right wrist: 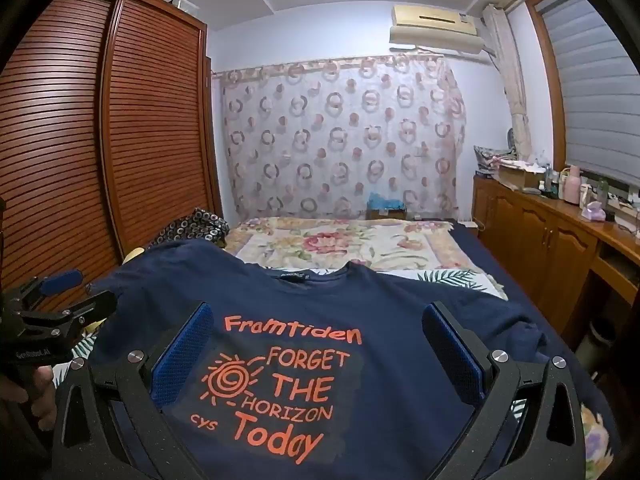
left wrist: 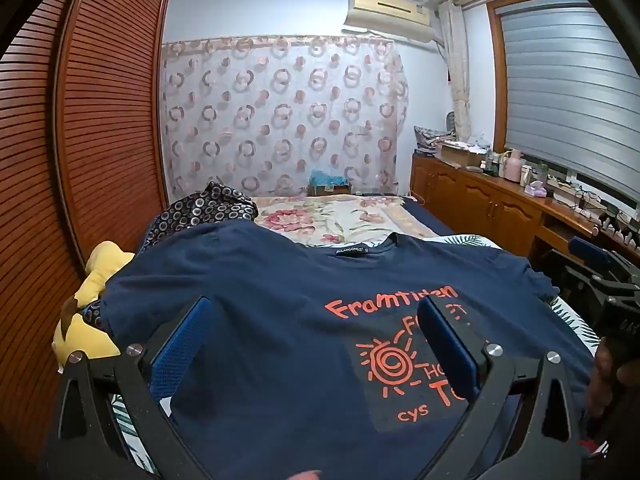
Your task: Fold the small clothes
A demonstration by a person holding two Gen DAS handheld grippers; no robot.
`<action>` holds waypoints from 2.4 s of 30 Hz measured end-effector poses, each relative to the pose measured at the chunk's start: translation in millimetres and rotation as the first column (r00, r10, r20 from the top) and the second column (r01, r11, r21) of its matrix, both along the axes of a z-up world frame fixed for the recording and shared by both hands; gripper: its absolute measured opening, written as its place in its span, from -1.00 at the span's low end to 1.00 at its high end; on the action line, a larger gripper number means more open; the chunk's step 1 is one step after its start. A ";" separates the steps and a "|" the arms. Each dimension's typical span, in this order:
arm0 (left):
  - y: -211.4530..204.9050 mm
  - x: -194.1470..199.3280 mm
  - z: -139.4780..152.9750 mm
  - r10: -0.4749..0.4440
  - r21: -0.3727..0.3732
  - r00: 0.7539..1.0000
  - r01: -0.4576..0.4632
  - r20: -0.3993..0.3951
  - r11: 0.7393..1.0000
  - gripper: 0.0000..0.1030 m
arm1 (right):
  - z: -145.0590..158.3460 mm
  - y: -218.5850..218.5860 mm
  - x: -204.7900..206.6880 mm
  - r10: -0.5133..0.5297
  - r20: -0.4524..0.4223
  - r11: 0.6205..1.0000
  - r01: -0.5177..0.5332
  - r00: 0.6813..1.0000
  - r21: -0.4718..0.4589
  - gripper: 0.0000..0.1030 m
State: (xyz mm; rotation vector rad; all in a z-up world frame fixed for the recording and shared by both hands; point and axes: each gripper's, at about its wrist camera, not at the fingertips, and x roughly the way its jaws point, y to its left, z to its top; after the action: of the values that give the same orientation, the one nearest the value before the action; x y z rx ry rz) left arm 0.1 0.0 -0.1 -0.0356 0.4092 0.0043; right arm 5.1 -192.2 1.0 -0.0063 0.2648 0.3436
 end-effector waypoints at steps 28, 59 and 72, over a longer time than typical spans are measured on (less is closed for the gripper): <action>-0.5 0.0 0.2 0.002 0.008 1.000 -0.002 -0.005 1.000 1.00 | 1.0 -3.6 -0.4 -0.003 0.005 1.000 0.003 1.000 0.011 1.00; -3.6 -1.3 10.5 0.001 0.014 1.000 -0.001 0.004 1.000 1.00 | -2.1 1.6 1.3 -0.009 0.004 1.000 0.009 1.000 0.010 1.00; -4.1 -2.0 10.4 0.000 0.017 1.000 0.000 0.008 1.000 1.00 | -1.5 2.3 1.2 -0.009 0.004 1.000 0.009 1.000 0.010 1.00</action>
State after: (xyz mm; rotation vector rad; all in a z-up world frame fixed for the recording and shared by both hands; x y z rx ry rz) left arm -1.9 -4.1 10.3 -0.0192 0.4015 0.0073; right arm 6.3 -189.9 -0.5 0.0038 0.2588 0.3359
